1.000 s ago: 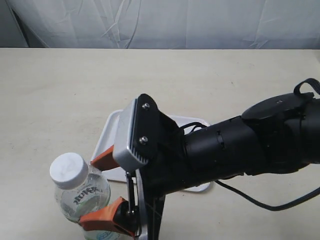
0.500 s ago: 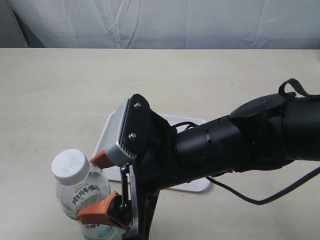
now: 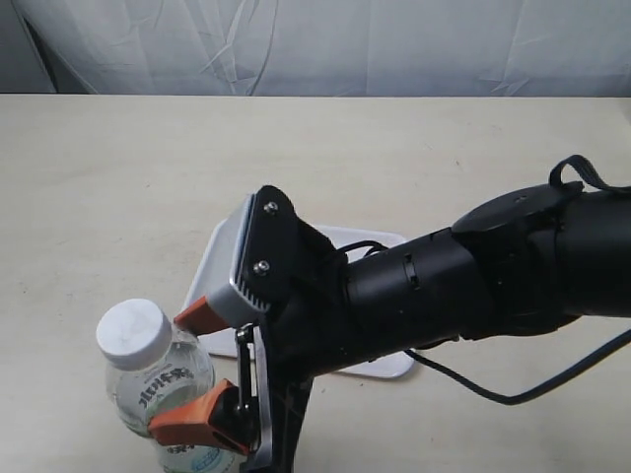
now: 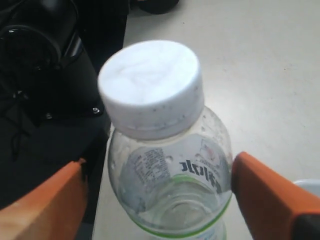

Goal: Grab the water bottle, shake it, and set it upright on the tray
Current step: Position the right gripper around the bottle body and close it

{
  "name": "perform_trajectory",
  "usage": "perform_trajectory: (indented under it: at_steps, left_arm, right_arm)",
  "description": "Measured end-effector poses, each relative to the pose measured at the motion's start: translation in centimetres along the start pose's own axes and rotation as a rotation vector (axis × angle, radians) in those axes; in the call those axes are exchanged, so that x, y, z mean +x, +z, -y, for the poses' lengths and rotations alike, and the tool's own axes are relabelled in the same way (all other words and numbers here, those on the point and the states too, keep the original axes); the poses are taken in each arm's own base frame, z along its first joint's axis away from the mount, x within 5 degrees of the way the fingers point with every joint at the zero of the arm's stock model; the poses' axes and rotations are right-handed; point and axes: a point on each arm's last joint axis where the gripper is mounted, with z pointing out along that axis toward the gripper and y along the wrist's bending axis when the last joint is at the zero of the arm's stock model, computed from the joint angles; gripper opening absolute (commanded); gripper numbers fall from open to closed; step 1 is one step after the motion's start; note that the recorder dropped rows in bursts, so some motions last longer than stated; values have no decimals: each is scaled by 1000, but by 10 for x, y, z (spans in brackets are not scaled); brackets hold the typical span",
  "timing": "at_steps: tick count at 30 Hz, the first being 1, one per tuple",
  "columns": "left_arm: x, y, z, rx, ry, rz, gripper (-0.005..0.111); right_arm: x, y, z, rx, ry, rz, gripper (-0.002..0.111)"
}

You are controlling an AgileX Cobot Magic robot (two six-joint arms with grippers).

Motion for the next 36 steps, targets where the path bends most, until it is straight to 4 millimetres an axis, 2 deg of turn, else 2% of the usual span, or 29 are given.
perform_trajectory:
  at_steps: [6, 32, 36]
  left_arm:
    - [0, 0, 0, 0, 0, 0, 0]
    - [0, 0, 0, 0, 0, 0, 0]
    - [0, 0, 0, 0, 0, 0, 0]
  right_arm:
    - [6, -1, 10, 108, 4, -61, 76]
    - [7, -1, 11, 129, 115, -65, 79]
    - [7, -1, 11, 132, 179, -61, 79]
